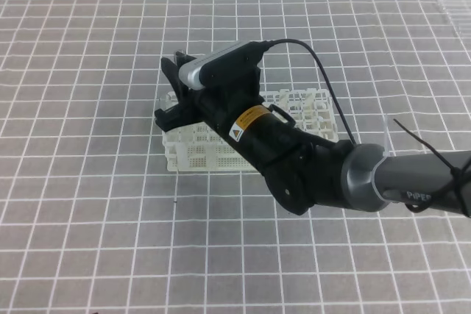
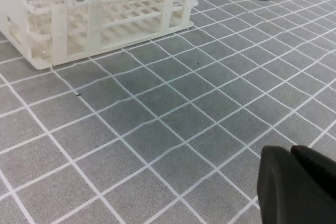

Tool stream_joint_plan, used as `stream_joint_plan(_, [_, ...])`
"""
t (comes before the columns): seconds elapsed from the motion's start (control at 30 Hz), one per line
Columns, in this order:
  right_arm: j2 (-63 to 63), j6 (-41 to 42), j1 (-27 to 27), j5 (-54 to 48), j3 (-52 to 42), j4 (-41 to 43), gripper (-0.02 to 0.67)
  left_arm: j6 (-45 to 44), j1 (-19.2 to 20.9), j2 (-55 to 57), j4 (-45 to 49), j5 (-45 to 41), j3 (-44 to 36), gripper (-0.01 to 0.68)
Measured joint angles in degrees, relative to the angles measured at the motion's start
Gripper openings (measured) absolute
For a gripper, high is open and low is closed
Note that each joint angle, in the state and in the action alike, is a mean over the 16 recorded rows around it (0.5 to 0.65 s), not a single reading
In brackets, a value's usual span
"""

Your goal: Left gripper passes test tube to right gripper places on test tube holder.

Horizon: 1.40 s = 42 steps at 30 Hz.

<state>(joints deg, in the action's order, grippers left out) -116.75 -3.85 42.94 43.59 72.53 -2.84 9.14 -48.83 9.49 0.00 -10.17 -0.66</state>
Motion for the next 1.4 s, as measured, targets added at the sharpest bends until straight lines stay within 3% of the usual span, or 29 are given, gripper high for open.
stream_joint_plan(0.57, [1.2,0.0,0.0,-2.7,-0.1,-0.6,0.031,0.0,0.0,0.0,0.0,0.2,-0.1,0.000])
stream_joint_plan(0.83, [8.0,0.0,0.0,-8.2,-2.9,-0.4,0.031,0.0,0.0,0.0,0.0,-0.2,0.1,0.000])
stream_joint_plan(1.03, [22.4,0.1,0.0,-16.6,-10.8,0.0,0.021,0.0,0.0,-0.1,0.0,-0.4,0.4,0.000])
stream_joint_plan(1.4, [64.1,0.0,0.0,-40.1,-33.3,0.6,0.001,0.0,0.0,-0.1,0.0,-0.3,0.3,0.000])
